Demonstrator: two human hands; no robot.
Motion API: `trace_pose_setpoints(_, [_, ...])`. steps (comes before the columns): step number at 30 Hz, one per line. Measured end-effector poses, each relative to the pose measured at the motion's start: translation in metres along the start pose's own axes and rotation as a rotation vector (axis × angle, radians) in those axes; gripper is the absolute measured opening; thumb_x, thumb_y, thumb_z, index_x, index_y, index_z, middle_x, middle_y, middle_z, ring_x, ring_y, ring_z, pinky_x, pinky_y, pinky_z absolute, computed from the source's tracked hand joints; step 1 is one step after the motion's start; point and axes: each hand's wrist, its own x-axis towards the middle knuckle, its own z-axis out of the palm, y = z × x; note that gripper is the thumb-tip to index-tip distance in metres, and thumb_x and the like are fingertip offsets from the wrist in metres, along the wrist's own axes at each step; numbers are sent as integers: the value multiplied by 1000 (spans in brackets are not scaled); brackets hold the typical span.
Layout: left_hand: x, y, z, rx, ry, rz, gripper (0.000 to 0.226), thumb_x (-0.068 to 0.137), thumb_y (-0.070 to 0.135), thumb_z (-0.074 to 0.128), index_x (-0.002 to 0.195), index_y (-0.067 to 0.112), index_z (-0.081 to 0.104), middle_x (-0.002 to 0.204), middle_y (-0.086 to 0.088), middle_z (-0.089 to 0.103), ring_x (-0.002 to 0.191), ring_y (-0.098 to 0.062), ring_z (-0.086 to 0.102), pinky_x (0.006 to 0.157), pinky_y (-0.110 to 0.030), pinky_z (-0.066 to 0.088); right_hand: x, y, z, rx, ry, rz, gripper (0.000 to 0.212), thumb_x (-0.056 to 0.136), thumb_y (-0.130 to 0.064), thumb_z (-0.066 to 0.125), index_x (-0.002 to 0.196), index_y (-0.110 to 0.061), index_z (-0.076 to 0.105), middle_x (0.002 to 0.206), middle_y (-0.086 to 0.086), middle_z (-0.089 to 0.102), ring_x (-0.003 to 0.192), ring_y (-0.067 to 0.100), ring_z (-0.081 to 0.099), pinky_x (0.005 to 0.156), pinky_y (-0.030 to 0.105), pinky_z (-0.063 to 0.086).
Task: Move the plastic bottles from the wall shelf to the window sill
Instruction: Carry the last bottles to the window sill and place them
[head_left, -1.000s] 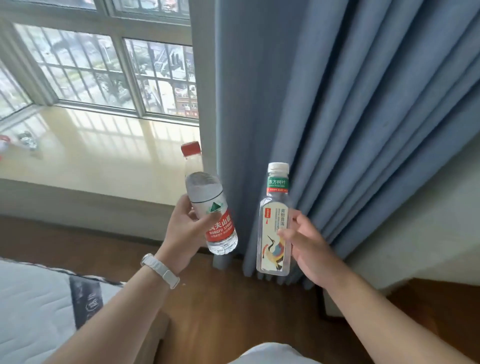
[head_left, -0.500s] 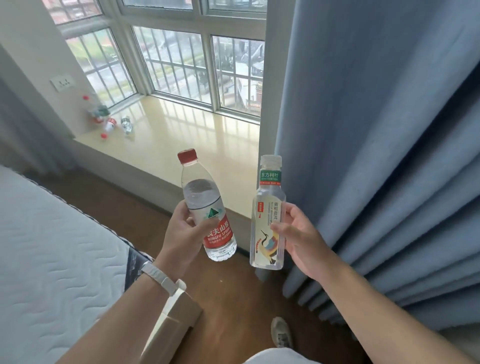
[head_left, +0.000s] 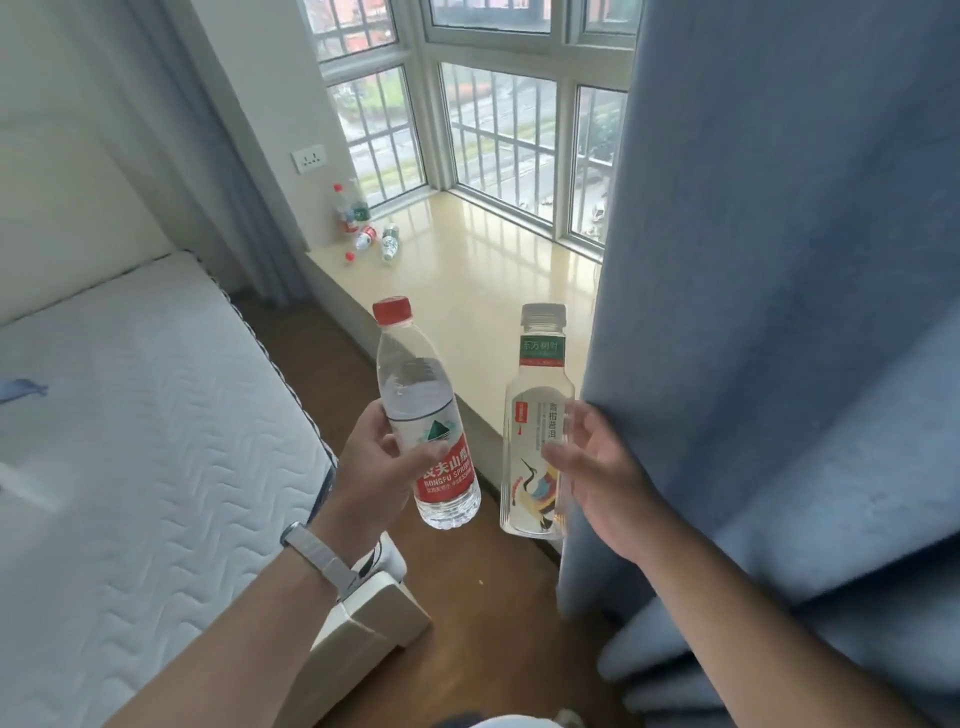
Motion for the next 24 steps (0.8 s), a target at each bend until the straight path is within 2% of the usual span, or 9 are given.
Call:
trace_pose_setpoints(3, [0, 2, -12, 22, 78, 5, 72, 59, 36, 84, 124, 18, 60, 107, -5, 73, 101, -22, 72, 74, -28, 59, 16, -1, 10, -10, -68, 4, 71, 62, -42, 80, 125, -26, 52, 123, 6, 65, 119, 28, 62, 101, 53, 49])
trace_pose_setpoints(7, [4, -4, -39, 30, 165, -12, 64, 65, 33, 84, 123, 17, 61, 110, -13, 71, 105, -35, 69, 87, -49, 59, 42, -5, 25, -48, -167, 19, 67, 64, -43, 77, 125, -29, 51, 115, 1, 68, 113, 22, 65, 97, 47, 52])
trace_pose_setpoints(9, [9, -10, -53, 44, 203, -19, 61, 67, 32, 84, 121, 14, 62, 110, -16, 71, 105, -39, 68, 88, -53, 58, 56, -6, 33, -56, -195, 25, 64, 69, -38, 77, 125, -29, 50, 116, 3, 66, 111, 21, 67, 90, 41, 55])
trace_pose_setpoints(12, [23, -19, -69, 49, 238, -40, 58, 67, 32, 83, 119, 14, 63, 108, -15, 72, 103, -36, 70, 85, -47, 60, 79, -6, 43, -33, -197, 36, 65, 67, -35, 77, 125, -24, 51, 112, 4, 68, 105, 21, 70, 81, 35, 57])
trace_pose_setpoints(17, [68, -29, -95, 56, 224, -37, 54, 74, 32, 80, 122, 18, 61, 110, -9, 71, 105, -32, 69, 87, -44, 60, 126, -11, 61, -35, -139, 42, 73, 57, -39, 77, 123, -22, 51, 115, 9, 65, 101, 22, 71, 85, 43, 56])
trace_pose_setpoints(20, [109, -26, -115, 63, 211, -12, 51, 77, 25, 82, 122, 18, 60, 109, -6, 71, 104, -30, 69, 77, -31, 61, 162, -18, 76, -41, -107, 54, 72, 57, -39, 76, 123, -23, 51, 116, 8, 64, 98, 20, 72, 80, 40, 56])
trace_pose_setpoints(24, [165, -16, -154, 59, 216, 32, 63, 66, 41, 80, 123, 23, 60, 111, -3, 71, 105, -26, 69, 79, -33, 60, 217, -29, 103, -84, -104, 46, 59, 66, -27, 74, 121, -23, 52, 113, 7, 65, 95, 20, 72, 79, 40, 56])
